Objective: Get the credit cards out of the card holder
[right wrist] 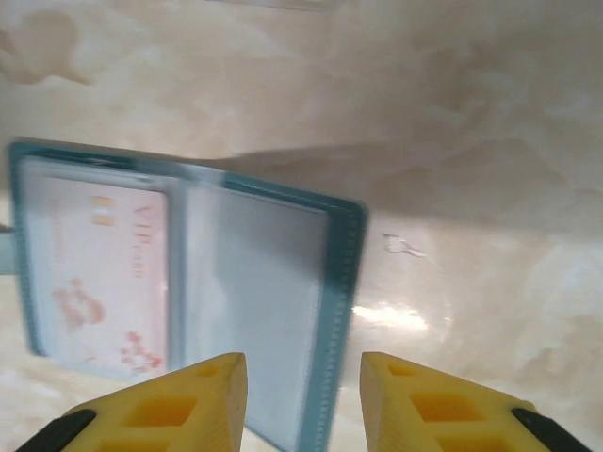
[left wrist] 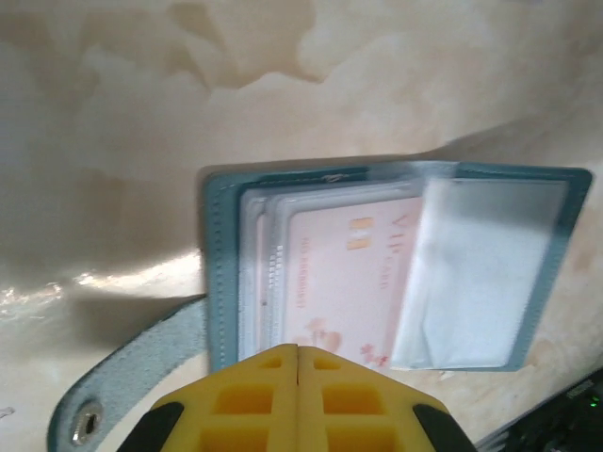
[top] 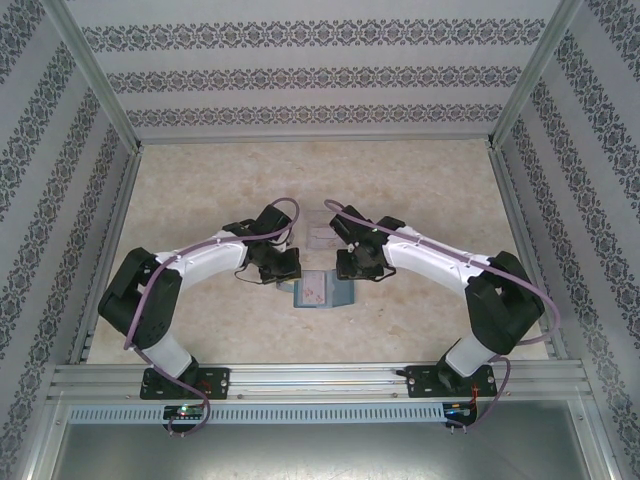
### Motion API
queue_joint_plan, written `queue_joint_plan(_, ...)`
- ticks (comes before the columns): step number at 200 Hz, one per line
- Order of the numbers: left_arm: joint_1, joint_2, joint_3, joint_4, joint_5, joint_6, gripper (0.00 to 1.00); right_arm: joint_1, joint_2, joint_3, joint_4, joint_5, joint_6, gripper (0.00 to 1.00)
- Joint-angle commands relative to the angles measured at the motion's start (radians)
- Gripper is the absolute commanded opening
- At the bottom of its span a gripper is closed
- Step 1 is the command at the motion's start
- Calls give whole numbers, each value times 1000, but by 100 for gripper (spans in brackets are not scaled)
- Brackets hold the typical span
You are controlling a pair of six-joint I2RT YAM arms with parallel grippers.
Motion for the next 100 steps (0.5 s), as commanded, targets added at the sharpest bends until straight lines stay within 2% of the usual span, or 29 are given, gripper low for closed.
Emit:
queue_joint_plan(1, -7, -9, 29, -45, 31, 20, 4, -11, -15, -15, 102, -127, 59, 36)
queue_joint_plan(29, -13, 17, 36, -7, 78, 11, 5, -20, 13, -75, 278, -304, 139, 32)
queue_joint_plan(49, -24, 43, 46, 13, 88, 5, 4, -20, 56, -97, 339, -372, 178, 32)
queue_joint_plan(100, -41, 97, 54, 48, 106, -7, 4, -32, 118, -130, 314, -331, 150, 31)
